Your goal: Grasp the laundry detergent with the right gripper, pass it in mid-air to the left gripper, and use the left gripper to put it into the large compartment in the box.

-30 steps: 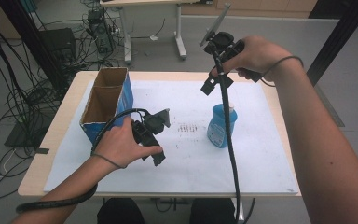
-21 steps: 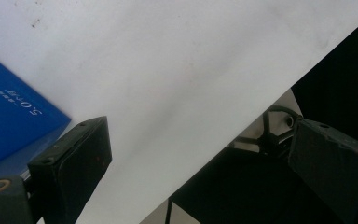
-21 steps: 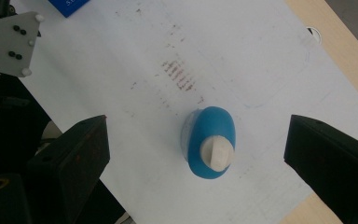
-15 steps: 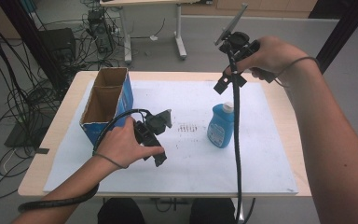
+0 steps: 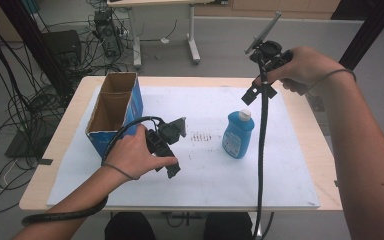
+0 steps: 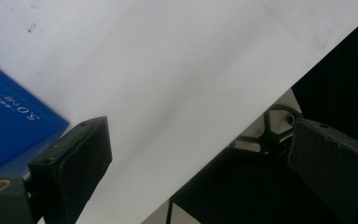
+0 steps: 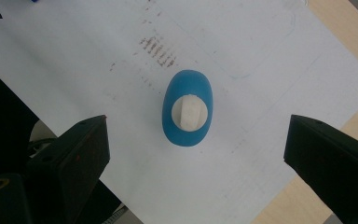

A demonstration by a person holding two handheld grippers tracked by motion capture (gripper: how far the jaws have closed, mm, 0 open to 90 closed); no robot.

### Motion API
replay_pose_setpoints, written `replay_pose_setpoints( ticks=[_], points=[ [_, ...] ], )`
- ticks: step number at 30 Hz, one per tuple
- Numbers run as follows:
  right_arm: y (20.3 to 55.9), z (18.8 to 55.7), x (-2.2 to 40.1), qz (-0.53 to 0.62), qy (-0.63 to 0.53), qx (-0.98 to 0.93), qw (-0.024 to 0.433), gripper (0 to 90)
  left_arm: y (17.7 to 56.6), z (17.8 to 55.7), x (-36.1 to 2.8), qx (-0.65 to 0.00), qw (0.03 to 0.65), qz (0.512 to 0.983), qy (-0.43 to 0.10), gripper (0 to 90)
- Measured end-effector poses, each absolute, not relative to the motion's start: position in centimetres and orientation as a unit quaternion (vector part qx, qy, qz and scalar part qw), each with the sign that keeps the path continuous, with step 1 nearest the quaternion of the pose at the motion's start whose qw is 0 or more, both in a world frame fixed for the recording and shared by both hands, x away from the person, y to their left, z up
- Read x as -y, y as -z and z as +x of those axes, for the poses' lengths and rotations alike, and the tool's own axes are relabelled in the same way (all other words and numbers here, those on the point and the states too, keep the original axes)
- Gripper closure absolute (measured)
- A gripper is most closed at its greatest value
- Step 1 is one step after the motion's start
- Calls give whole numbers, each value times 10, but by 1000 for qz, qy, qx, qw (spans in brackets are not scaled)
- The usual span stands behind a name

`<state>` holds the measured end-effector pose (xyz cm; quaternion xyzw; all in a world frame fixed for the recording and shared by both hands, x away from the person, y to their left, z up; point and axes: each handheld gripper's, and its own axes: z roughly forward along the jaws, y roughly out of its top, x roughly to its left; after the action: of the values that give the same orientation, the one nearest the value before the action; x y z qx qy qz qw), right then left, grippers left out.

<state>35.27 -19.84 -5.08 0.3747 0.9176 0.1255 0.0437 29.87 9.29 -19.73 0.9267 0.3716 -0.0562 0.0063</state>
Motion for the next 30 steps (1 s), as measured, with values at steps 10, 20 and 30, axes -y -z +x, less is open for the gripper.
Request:
replay_pose_setpoints(
  ticks=[10, 20, 30],
  points=[
    [62, 350, 203, 378, -126, -916, 38, 67, 199, 299, -93, -374, 7, 926, 59, 64],
    [85, 348, 210, 384, -119, -915, 26, 67, 195, 299, -96, -377, 14, 924, 58, 64],
    [94, 342, 216, 388, -121, -914, 24, 67, 199, 298, -91, -372, 9, 926, 57, 64]
  ],
)
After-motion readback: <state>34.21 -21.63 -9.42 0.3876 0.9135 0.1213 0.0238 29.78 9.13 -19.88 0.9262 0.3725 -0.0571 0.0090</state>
